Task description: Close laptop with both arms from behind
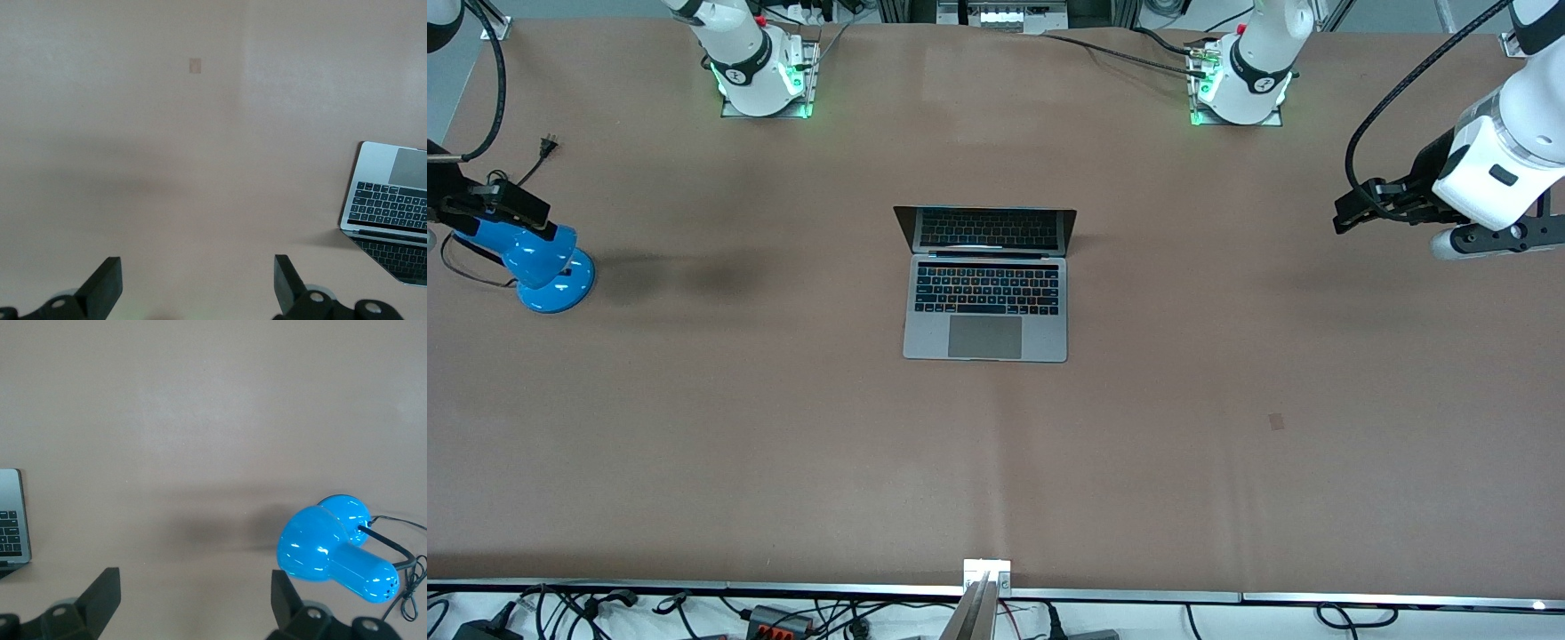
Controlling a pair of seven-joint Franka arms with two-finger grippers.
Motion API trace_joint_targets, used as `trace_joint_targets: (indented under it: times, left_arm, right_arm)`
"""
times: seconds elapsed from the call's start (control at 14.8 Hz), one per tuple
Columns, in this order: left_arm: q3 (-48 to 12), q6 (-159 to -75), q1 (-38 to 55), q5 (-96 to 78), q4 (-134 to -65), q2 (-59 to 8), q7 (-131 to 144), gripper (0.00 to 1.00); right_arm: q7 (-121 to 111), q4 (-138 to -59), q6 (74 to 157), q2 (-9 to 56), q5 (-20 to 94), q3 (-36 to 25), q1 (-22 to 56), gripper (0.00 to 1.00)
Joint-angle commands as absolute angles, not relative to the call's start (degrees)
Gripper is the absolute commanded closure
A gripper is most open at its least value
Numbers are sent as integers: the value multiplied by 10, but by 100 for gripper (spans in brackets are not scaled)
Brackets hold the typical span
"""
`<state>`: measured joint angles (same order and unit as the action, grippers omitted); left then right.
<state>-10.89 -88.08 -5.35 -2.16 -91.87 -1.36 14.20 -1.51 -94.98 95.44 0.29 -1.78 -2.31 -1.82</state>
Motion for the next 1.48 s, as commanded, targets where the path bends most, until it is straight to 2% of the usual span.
trace_joint_targets:
  times: [0.0, 0.4, 0.47, 0.67, 0.74, 0.81, 1.08, 1.15, 1.21, 1.35, 1.42]
  left_arm:
    - [-112, -871, -55, -18, -909, -16, 134, 0]
    - [-112, -866, -55, -22, -898, -16, 140, 0]
    - [-112, -865, -54, -26, -898, -18, 140, 0]
    - [-117, -864, -47, -29, -894, -51, 141, 0]
    - [-118, -862, -47, -30, -893, -58, 141, 0]
    - [-120, -858, -45, -32, -893, -59, 138, 0]
    - [-121, -851, -6, -49, -886, -91, 141, 0]
    - [-125, -851, 10, -58, -892, -92, 141, 0]
    - [-126, -839, 28, -59, -895, -94, 152, 11]
    - [-127, -813, 59, -67, -894, -97, 177, 72]
    - [-127, -802, 67, -74, -895, -96, 176, 90]
  right_arm:
    - [-25, -966, 954, -13, -15, -23, -19, 0]
    - [-25, -965, 943, -10, -15, -23, -19, 0]
    - [-25, -963, 944, -8, -15, -23, -19, 7]
    - [-19, -963, 945, -7, -15, -22, -17, 59]
    - [-19, -963, 946, -7, -15, -22, -16, 67]
    - [-19, -963, 944, -7, -16, -21, -14, 80]
    - [-19, -964, 942, -6, -16, -21, -5, 100]
    - [-19, -964, 941, -6, -15, -21, -2, 100]
    - [-18, -964, 938, -6, -15, -21, -1, 100]
    - [-18, -964, 932, -7, -15, -21, 3, 100]
    - [-18, -964, 932, -6, -15, -22, 5, 100]
